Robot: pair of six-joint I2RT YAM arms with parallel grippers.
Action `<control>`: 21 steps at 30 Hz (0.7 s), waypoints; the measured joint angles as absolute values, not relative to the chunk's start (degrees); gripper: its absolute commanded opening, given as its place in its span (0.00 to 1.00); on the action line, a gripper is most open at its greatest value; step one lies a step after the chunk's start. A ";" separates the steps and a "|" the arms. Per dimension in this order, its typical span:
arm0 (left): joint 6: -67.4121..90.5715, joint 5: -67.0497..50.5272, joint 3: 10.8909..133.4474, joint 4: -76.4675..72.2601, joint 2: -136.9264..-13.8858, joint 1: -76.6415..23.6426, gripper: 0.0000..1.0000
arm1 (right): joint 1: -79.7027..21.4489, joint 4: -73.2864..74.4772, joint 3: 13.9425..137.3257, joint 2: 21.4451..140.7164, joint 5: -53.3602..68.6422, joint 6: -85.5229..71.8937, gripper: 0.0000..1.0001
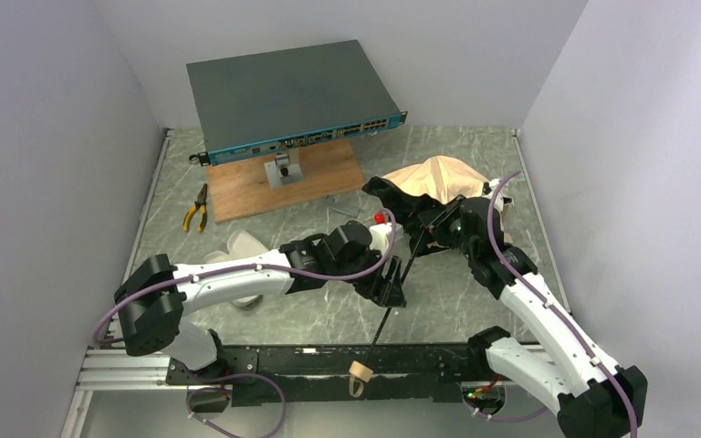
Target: Open the umbrella
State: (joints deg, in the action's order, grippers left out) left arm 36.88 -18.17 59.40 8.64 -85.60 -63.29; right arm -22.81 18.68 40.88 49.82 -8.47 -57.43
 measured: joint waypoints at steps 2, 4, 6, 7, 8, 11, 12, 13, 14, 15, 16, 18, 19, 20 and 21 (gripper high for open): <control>37.39 -19.79 58.63 6.44 -85.60 -63.22 0.67 | -22.87 19.11 41.39 50.04 -8.45 -57.45 0.00; 38.26 -21.30 57.52 4.45 -85.58 -63.20 0.68 | -22.94 19.49 41.80 50.28 -8.49 -57.45 0.00; 38.89 -22.92 56.05 2.85 -85.38 -63.18 0.67 | -22.96 19.99 42.39 50.72 -8.69 -57.41 0.00; 39.31 -23.68 55.31 2.24 -85.19 -63.20 0.65 | -22.98 20.29 42.87 51.09 -8.84 -57.36 0.00; 39.75 -24.43 54.63 1.67 -85.01 -63.31 0.62 | -22.98 20.53 43.42 51.51 -9.02 -57.32 0.00; 40.49 -26.09 53.71 1.19 -84.75 -64.29 0.49 | -23.00 20.56 44.97 52.51 -9.85 -56.97 0.00; 40.73 -26.37 53.69 1.19 -84.75 -64.75 0.44 | -22.98 20.51 45.25 52.62 -10.13 -56.95 0.00; 41.06 -26.74 53.69 1.15 -84.75 -65.34 0.37 | -22.98 20.49 45.50 52.66 -10.33 -56.95 0.00; 41.28 -26.92 53.69 1.08 -84.75 -65.73 0.27 | -22.98 20.51 45.65 52.69 -10.44 -56.95 0.00; 41.63 -27.11 53.69 0.97 -84.75 -66.19 0.19 | -22.98 20.47 45.74 52.73 -10.46 -56.95 0.00; 42.22 -27.20 53.65 0.78 -84.75 -66.50 0.10 | -22.98 20.47 45.78 52.77 -10.48 -56.97 0.00; 44.84 -26.48 53.58 1.17 -84.75 -66.83 0.00 | -22.98 20.51 45.80 52.82 -10.57 -56.97 0.00; 47.44 -25.21 53.21 2.57 -84.77 -66.52 0.00 | -22.98 20.36 45.80 52.60 -10.81 -56.93 0.00; 47.27 -25.12 52.69 2.50 -84.88 -65.91 0.00 | -22.98 20.10 45.80 52.36 -10.90 -56.93 0.00; 47.29 -25.02 52.58 2.31 -84.90 -65.71 0.00 | -22.98 19.97 45.80 52.36 -10.85 -56.90 0.00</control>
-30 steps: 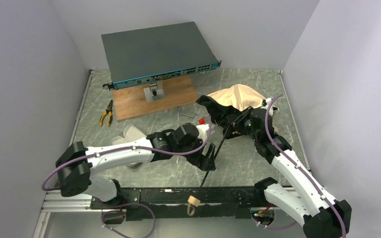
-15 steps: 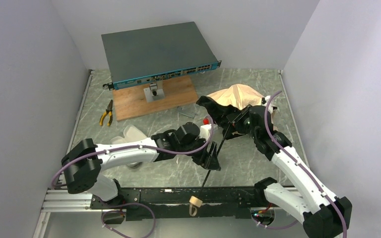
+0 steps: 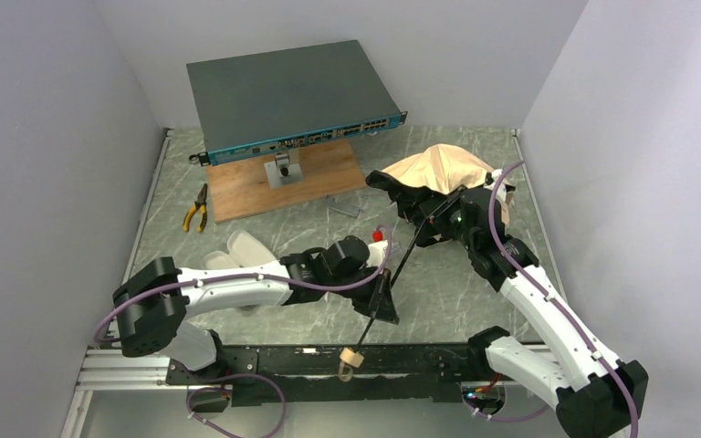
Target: Open the umbrella
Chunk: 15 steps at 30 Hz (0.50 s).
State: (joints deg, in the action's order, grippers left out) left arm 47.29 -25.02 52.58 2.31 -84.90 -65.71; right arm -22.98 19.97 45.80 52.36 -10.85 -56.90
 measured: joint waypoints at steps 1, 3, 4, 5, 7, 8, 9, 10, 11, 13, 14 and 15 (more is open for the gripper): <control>47.79 -25.06 52.58 1.56 -84.86 -65.87 0.00 | -22.96 19.68 45.74 52.36 -10.57 -56.82 0.00; 48.66 -24.53 52.60 1.28 -84.79 -66.35 0.00 | -22.96 18.96 45.41 51.92 -9.91 -56.29 0.00; 48.80 -24.21 52.60 1.13 -84.79 -66.48 0.00 | -22.92 18.48 45.15 51.62 -9.67 -55.94 0.00; 48.82 -23.97 52.60 1.06 -84.68 -66.57 0.00 | -22.85 18.09 44.97 51.33 -9.37 -55.57 0.07; 48.84 -23.00 52.60 1.21 -84.16 -66.65 0.00 | -22.68 17.02 44.75 50.85 -8.29 -54.54 0.61; 48.95 -22.13 52.60 1.43 -83.66 -66.78 0.00 | -22.52 16.27 44.71 50.63 -7.46 -53.82 0.80; 49.28 -21.19 52.62 1.91 -83.02 -66.89 0.00 | -22.46 15.53 44.71 50.50 -6.31 -53.30 0.90; 49.54 -20.36 52.64 2.70 -82.46 -66.87 0.00 | -22.48 14.83 44.71 50.35 -4.93 -52.40 0.94; 49.84 -19.35 52.69 3.62 -81.91 -66.83 0.00 | -22.48 14.28 44.75 50.24 -3.79 -51.55 0.97; 51.42 -16.56 52.75 6.11 -80.60 -66.46 0.00 | -22.50 14.26 45.52 50.52 -1.04 -49.43 0.96; 52.34 -15.62 52.75 7.05 -79.88 -66.17 0.00 | -22.55 14.39 46.22 50.94 0.19 -48.64 0.94; 53.45 -14.79 52.75 7.94 -79.05 -65.78 0.00 | -22.55 14.55 47.05 51.42 1.06 -48.01 0.92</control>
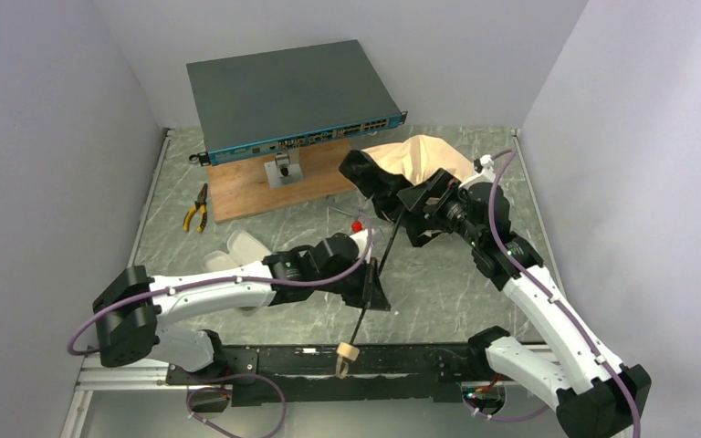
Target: Open the umbrella
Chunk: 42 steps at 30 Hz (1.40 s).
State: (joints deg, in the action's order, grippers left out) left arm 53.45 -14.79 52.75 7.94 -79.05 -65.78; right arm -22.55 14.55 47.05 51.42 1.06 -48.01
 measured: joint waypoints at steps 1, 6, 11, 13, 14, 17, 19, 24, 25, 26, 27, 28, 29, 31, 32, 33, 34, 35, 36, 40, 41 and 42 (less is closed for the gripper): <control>54.35 -14.24 52.75 8.29 -78.32 -65.45 0.00 | -22.55 14.55 47.86 51.86 1.91 -47.51 0.91; 57.82 -11.81 54.08 8.43 -75.85 -64.42 0.00 | -22.55 14.20 48.51 51.03 3.79 -48.14 0.71; 60.36 -11.60 55.40 3.84 -75.68 -64.45 0.00 | -22.55 9.41 43.70 45.87 5.04 -51.88 0.45; 61.04 -11.88 55.70 2.96 -75.70 -64.47 0.00 | -22.55 8.40 42.61 44.16 4.91 -52.97 0.38; 61.36 -12.14 56.05 2.76 -75.79 -64.51 0.00 | -22.55 7.60 42.13 43.24 4.69 -53.49 0.36; 62.50 -12.62 56.64 0.78 -76.23 -64.97 0.00 | -22.55 4.95 41.04 40.38 3.09 -55.09 0.34; 62.92 -12.84 56.99 -0.82 -76.77 -65.41 0.00 | -22.55 3.03 40.32 38.68 1.52 -56.05 0.33; 63.24 -13.56 59.31 -2.74 -78.59 -66.54 0.00 | -22.55 -0.99 39.64 37.71 -2.22 -58.48 0.31; 63.20 -13.69 59.86 -2.96 -78.87 -66.74 0.00 | -22.55 -1.74 39.64 38.06 -2.85 -58.87 0.30; 63.20 -13.78 60.18 -3.29 -79.05 -66.92 0.00 | -22.55 -2.44 39.64 38.50 -3.20 -59.27 0.29; 63.16 -13.87 60.40 -3.62 -79.15 -67.07 0.00 | -22.55 -3.11 39.64 39.00 -3.64 -59.61 0.28; 63.05 -13.89 60.73 -3.75 -79.29 -67.24 0.00 | -22.55 -3.64 39.64 39.44 -4.01 -59.86 0.28; 62.98 -13.93 61.01 -3.84 -79.42 -67.35 0.00 | -22.55 -4.05 39.64 40.16 -4.29 -60.12 0.28; 63.00 -13.89 61.45 -3.60 -79.66 -67.51 0.00 | -22.55 -5.04 39.62 41.34 -4.93 -60.69 0.27; 62.98 -13.89 61.54 -3.57 -79.77 -67.53 0.00 | -22.55 -5.32 39.62 41.56 -5.48 -60.71 0.28; 62.85 -13.87 61.63 -3.53 -79.94 -67.53 0.00 | -22.55 -5.54 39.62 41.60 -5.96 -60.71 0.28; 62.81 -13.87 61.73 -3.57 -80.05 -67.59 0.00 | -22.55 -5.80 39.62 41.63 -6.42 -60.71 0.28; 62.67 -13.89 61.82 -3.60 -80.16 -67.70 0.00 | -22.55 -6.17 39.62 41.65 -7.01 -60.66 0.27; 62.50 -14.00 61.98 -3.57 -80.31 -67.88 0.00 | -22.55 -6.55 39.62 41.76 -7.35 -60.66 0.27; 62.13 -14.15 62.41 -3.29 -80.62 -68.62 0.00 | -22.55 -8.05 39.62 42.94 -7.86 -60.71 0.27; 62.08 -14.15 62.70 -3.03 -80.71 -68.79 0.00 | -22.55 -8.43 39.62 43.35 -7.92 -60.75 0.27; 62.04 -14.13 62.98 -2.72 -80.86 -68.93 0.00 | -22.55 -8.69 39.62 43.66 -7.97 -60.88 0.26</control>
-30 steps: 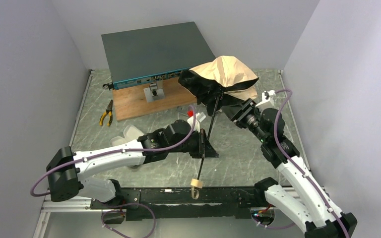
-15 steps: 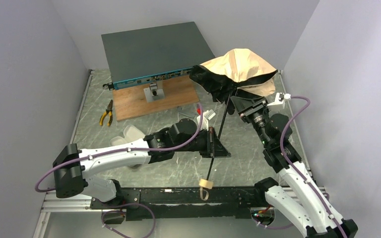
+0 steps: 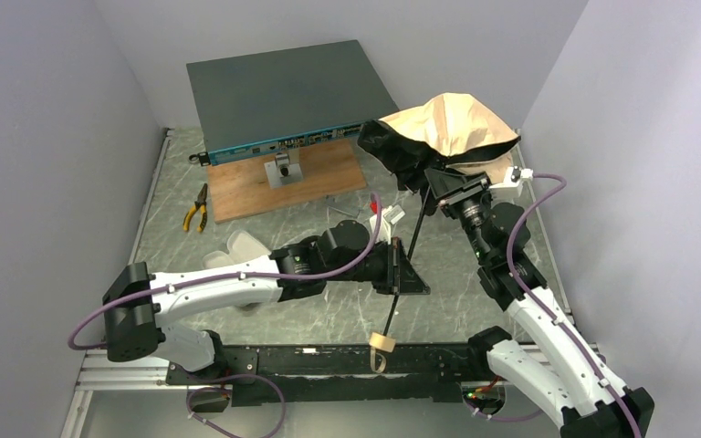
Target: Open the umbrella
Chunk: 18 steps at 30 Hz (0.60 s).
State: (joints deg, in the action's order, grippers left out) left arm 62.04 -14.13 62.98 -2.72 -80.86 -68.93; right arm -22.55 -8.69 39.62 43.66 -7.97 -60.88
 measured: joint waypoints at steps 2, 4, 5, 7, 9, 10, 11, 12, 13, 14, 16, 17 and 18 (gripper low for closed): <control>61.69 -14.09 63.26 -2.22 -80.99 -69.12 0.00 | -22.55 -9.19 39.62 44.23 -8.01 -61.10 0.25; 61.30 -14.06 63.59 -1.67 -81.17 -69.25 0.00 | -22.57 -9.43 39.62 44.51 -8.43 -61.17 0.22; 61.08 -14.02 63.75 -1.37 -81.23 -69.36 0.00 | -22.57 -9.50 39.62 44.53 -8.69 -61.17 0.20; 60.60 -13.56 63.88 -0.97 -81.25 -69.54 0.00 | -22.76 -9.52 39.62 44.42 -9.47 -61.36 0.16; 60.25 -13.06 63.88 -0.95 -81.25 -69.63 0.00 | -23.11 -9.39 39.62 44.21 -10.81 -61.73 0.14; 60.14 -12.78 63.88 -0.97 -81.25 -69.67 0.00 | -23.24 -9.08 39.62 44.03 -11.81 -62.02 0.13; 59.86 -12.43 63.88 -1.02 -81.25 -69.69 0.00 | -23.35 -8.78 39.64 43.90 -12.88 -62.33 0.13; 59.59 -11.99 63.88 -1.04 -81.25 -69.69 0.00 | -23.46 -8.43 39.68 43.88 -14.02 -62.61 0.13; 59.40 -11.51 63.88 -1.08 -81.25 -69.69 0.00 | -23.55 -8.16 39.79 43.90 -15.00 -62.61 0.14; 59.24 -10.98 63.90 -1.17 -81.25 -69.69 0.00 | -23.68 -7.70 40.05 44.16 -16.12 -62.57 0.14; 58.98 -9.76 64.23 -1.26 -81.30 -69.69 0.00 | -23.94 -6.63 41.12 45.19 -18.04 -61.93 0.15; 58.74 -8.91 64.53 -1.26 -81.34 -69.69 0.00 | -24.14 -5.93 42.26 46.02 -19.18 -61.36 0.16; 58.50 -8.34 64.77 -1.30 -81.36 -69.69 0.00 | -24.27 -5.58 43.38 46.72 -19.99 -60.82 0.17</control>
